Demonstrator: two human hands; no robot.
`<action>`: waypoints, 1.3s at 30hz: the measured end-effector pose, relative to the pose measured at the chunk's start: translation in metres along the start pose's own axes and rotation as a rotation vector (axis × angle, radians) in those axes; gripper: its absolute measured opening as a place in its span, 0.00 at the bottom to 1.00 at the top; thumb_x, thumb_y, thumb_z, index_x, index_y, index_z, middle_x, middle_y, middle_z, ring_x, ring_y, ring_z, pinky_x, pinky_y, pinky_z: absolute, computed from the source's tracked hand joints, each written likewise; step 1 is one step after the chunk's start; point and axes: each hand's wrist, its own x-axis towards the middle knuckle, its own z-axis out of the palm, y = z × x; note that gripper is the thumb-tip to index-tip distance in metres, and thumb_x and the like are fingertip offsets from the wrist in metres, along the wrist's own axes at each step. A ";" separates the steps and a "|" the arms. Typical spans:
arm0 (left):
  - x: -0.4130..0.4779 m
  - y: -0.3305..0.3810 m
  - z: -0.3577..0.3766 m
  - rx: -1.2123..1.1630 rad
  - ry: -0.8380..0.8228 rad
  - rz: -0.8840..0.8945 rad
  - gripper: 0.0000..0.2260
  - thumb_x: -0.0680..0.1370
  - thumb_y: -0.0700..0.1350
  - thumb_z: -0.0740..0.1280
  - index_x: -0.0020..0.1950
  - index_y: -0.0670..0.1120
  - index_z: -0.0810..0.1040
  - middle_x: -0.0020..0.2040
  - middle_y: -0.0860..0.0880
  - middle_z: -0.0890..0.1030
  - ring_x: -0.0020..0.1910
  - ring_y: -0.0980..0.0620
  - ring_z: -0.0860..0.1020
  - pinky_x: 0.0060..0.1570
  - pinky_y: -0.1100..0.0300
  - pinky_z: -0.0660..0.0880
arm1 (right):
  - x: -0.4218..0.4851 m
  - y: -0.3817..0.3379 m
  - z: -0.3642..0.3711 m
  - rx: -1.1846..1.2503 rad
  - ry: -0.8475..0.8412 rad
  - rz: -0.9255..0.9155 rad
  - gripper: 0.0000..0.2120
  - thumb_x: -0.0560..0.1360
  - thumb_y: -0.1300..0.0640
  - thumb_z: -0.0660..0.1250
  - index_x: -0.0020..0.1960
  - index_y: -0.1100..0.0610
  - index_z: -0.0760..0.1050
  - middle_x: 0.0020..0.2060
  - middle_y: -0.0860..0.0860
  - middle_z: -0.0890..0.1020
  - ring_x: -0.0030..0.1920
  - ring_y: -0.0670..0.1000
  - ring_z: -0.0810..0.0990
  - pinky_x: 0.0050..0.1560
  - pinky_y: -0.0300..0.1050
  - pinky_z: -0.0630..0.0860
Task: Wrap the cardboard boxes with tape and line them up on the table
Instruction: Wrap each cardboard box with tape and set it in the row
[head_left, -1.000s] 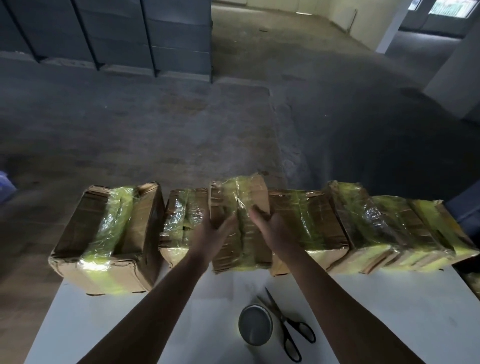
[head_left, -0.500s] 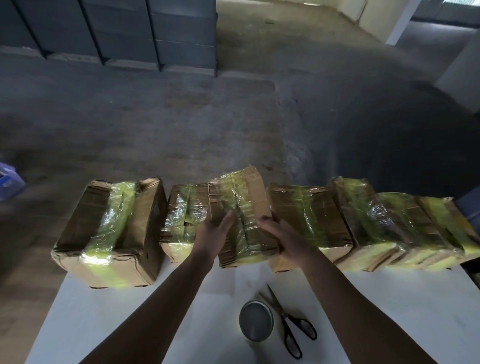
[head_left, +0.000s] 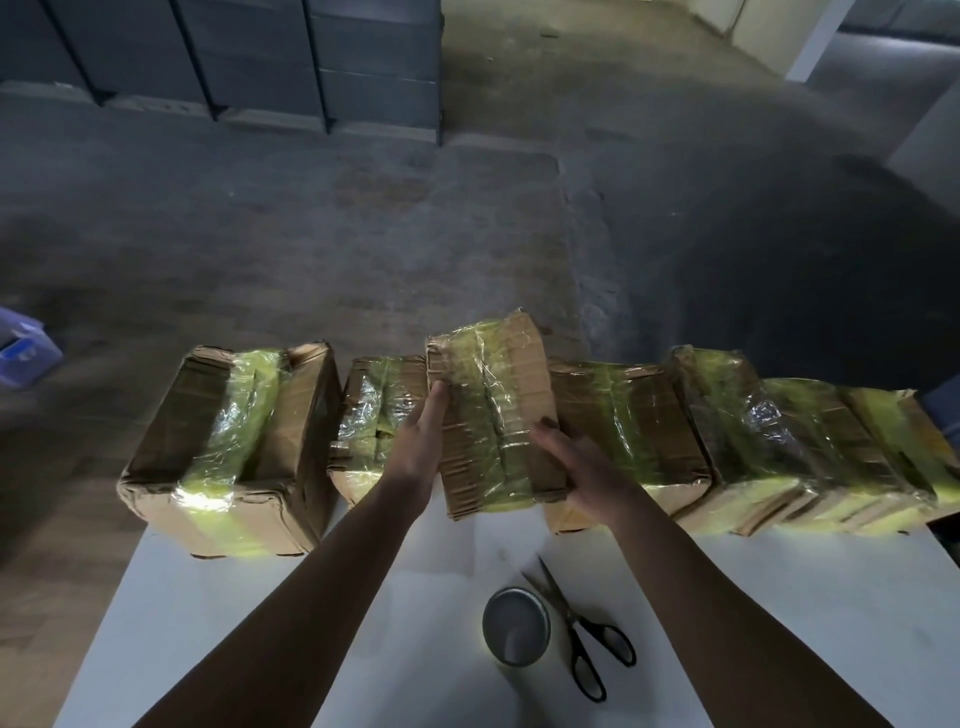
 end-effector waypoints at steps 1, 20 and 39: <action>0.000 0.000 -0.002 -0.046 -0.057 -0.006 0.19 0.82 0.56 0.59 0.52 0.45 0.84 0.48 0.41 0.85 0.48 0.42 0.83 0.47 0.51 0.80 | 0.000 0.001 -0.001 0.006 0.011 -0.007 0.23 0.59 0.39 0.79 0.51 0.45 0.82 0.39 0.48 0.84 0.42 0.48 0.84 0.36 0.43 0.78; -0.019 -0.030 -0.004 0.034 -0.041 -0.249 0.21 0.77 0.54 0.69 0.66 0.45 0.74 0.56 0.45 0.81 0.49 0.44 0.82 0.37 0.52 0.81 | -0.003 0.009 0.011 0.133 0.023 0.119 0.17 0.79 0.42 0.60 0.63 0.48 0.78 0.60 0.53 0.81 0.61 0.56 0.79 0.57 0.53 0.78; -0.022 -0.051 -0.020 0.515 0.027 0.008 0.12 0.73 0.45 0.75 0.51 0.48 0.74 0.37 0.52 0.82 0.31 0.52 0.82 0.35 0.57 0.81 | 0.003 0.024 0.036 -0.538 0.196 -0.118 0.44 0.57 0.46 0.83 0.65 0.36 0.61 0.53 0.42 0.79 0.47 0.46 0.83 0.37 0.49 0.83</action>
